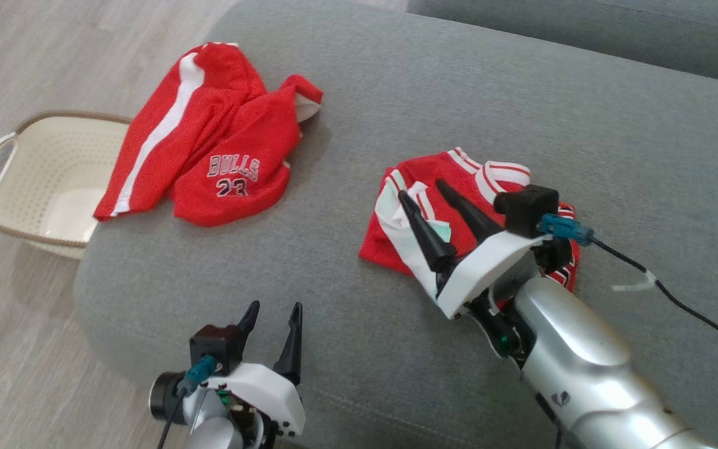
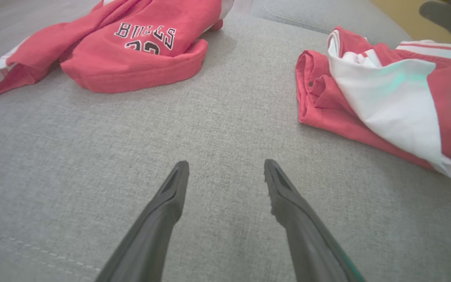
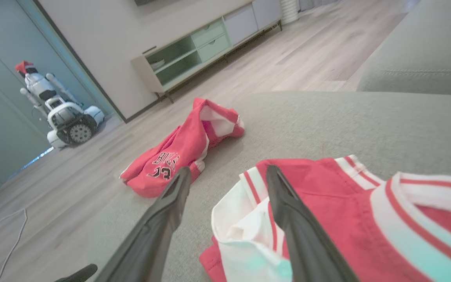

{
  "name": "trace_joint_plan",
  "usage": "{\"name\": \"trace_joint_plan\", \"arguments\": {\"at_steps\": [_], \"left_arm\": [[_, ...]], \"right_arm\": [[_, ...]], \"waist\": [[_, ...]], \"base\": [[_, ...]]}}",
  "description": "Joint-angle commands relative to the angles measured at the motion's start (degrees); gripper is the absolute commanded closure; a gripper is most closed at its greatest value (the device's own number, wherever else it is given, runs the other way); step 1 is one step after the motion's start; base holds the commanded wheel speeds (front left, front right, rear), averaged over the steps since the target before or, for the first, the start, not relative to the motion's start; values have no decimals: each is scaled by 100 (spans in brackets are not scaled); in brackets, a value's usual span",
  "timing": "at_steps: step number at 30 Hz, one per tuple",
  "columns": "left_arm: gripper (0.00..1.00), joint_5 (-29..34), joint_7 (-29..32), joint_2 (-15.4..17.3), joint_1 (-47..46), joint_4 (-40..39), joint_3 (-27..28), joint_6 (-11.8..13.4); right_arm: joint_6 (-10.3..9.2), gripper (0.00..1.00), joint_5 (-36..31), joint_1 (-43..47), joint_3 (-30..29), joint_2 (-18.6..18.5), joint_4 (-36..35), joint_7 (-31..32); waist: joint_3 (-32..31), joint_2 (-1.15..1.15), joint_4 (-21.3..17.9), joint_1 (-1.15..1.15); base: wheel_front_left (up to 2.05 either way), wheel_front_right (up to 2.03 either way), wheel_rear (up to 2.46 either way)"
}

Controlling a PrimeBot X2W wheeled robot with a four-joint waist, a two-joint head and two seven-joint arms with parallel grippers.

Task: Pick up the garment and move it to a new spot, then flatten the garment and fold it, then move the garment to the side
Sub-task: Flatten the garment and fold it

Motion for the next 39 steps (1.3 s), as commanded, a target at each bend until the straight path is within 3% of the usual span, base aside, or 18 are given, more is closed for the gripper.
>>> {"name": "trace_joint_plan", "arguments": {"at_steps": [1,6,13,23,39], "left_arm": [[0,-30,-71,21,-235,-174,203,26],[0,3,-71,21,-228,-241,248,26],[0,124,-71,21,-210,-322,387,58],[0,337,-71,21,4,-424,698,158],[0,701,-71,21,756,-803,1281,215]], "right_arm": [[37,0,52,-179,14,128,-132,-141],[37,0,-46,-167,-547,129,44,-633],[37,0,-758,143,-1768,127,215,-818],[37,0,-1513,1101,-3143,128,-289,-837],[37,0,-1264,2138,-3140,129,-583,-838]], "waist": [[-6,0,-87,0],[-43,0,-422,0],[-134,0,-956,0],[-363,0,-1504,0],[-773,0,-2216,0]], "base": [[0,0,0],[0,0,0],[0,0,0],[0,0,0],[0,0,0]]}}
